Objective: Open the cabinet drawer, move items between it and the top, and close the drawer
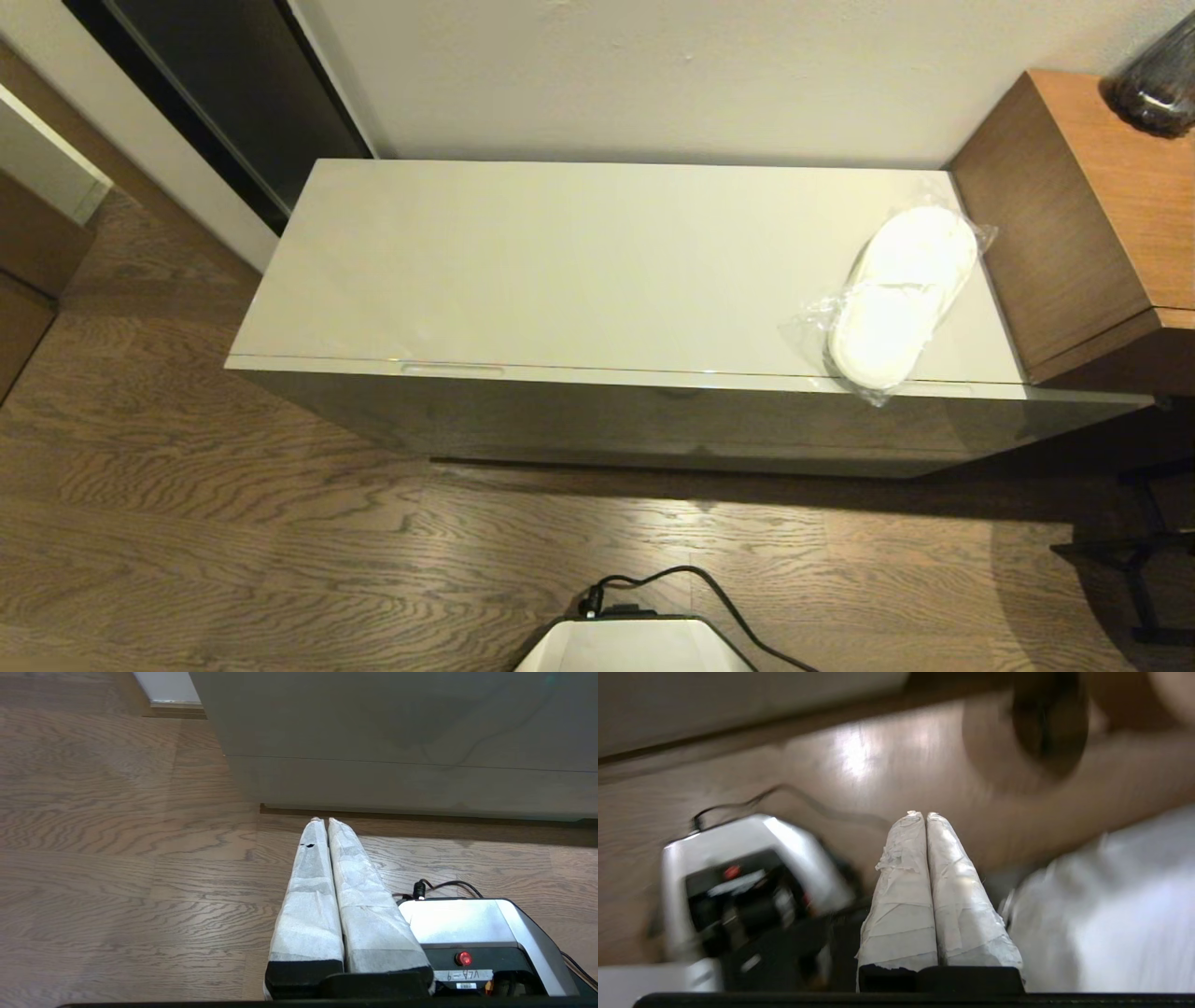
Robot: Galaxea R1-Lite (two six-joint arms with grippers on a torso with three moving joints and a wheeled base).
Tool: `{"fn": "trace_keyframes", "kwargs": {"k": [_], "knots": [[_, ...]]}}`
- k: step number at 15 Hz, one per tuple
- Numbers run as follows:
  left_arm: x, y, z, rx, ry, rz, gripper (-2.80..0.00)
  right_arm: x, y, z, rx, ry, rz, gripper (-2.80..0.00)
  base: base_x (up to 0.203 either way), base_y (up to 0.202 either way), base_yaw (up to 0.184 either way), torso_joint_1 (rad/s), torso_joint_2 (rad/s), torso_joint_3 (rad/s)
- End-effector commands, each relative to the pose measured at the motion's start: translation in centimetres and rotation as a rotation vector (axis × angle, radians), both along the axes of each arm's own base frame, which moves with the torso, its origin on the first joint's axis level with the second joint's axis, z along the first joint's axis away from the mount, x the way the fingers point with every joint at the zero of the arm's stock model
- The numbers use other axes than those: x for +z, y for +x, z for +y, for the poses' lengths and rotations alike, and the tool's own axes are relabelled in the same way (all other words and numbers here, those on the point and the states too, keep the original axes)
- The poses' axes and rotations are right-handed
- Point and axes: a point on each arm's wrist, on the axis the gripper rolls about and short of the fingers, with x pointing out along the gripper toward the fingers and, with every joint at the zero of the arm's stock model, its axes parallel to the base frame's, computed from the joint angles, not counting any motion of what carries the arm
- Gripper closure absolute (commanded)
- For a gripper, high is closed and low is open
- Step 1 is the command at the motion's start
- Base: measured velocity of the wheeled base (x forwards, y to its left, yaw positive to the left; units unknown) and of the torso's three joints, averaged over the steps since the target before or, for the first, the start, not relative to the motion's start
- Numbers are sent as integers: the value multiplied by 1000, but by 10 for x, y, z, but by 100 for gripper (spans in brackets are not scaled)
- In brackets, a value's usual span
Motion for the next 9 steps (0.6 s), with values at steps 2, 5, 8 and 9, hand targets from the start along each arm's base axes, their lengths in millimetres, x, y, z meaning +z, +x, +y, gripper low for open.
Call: {"fn": "trace_keyframes", "kwargs": {"k": [2, 5, 8, 9], "knots": [[0, 0, 0, 0, -1, 0, 0, -41, 0, -3, 67, -232, -334, 0, 0, 0, 0, 0, 0, 0], [0, 0, 0, 0, -1, 0, 0, -61, 14, -4, 76, -414, -508, 0, 0, 0, 0, 0, 0, 0], [0, 0, 0, 0, -1, 0, 0, -78, 36, -3, 138, -390, -528, 0, 0, 0, 0, 0, 0, 0], [0, 0, 0, 1, -1, 0, 0, -86, 46, -3, 143, -368, -532, 0, 0, 0, 0, 0, 0, 0]]}}
